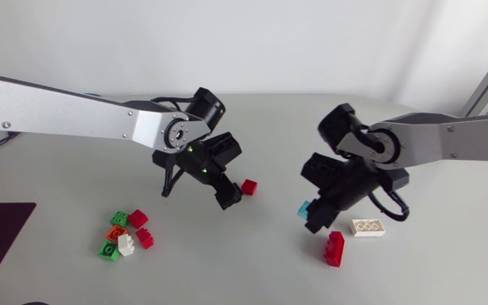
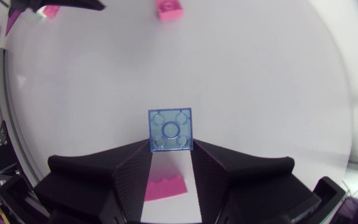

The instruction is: Sort duplo bricks by size, large to the right and small to the left

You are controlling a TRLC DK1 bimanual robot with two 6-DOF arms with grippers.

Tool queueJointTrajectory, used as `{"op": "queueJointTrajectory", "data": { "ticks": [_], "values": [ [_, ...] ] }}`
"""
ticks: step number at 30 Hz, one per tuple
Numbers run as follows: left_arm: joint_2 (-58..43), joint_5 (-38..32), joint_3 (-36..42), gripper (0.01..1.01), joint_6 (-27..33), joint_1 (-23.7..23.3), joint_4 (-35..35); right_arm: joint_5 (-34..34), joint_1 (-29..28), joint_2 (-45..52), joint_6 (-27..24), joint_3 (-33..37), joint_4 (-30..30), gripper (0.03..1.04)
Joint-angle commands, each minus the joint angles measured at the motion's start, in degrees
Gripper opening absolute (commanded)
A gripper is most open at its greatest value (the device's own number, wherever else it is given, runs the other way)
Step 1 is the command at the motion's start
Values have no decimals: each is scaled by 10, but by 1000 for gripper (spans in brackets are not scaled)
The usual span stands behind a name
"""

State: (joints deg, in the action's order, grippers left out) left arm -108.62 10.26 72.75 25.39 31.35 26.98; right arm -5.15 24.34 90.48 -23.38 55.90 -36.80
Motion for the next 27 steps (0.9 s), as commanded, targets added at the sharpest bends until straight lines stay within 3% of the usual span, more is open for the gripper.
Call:
{"op": "queueJointTrajectory", "data": {
  "ticks": [1,5,9,15,24,25,27],
  "values": [
    [15,-5,-10,985,-10,-23,3,-5,55,11,2,32,-15,313],
    [38,-5,-28,985,-9,-45,4,-7,151,53,10,74,-26,313],
    [66,-9,-54,985,-7,-74,-1,-12,208,120,6,135,-34,313],
    [106,-9,-82,985,6,-130,-4,-29,257,208,-11,228,-38,313],
    [122,-9,-96,985,6,-140,-5,-21,297,327,-22,402,-88,334],
    [122,-9,-96,985,6,-140,-5,-16,297,335,-16,426,-98,398],
    [122,-9,-93,985,6,-139,-5,-7,295,341,-13,456,-105,805]
  ]
}}
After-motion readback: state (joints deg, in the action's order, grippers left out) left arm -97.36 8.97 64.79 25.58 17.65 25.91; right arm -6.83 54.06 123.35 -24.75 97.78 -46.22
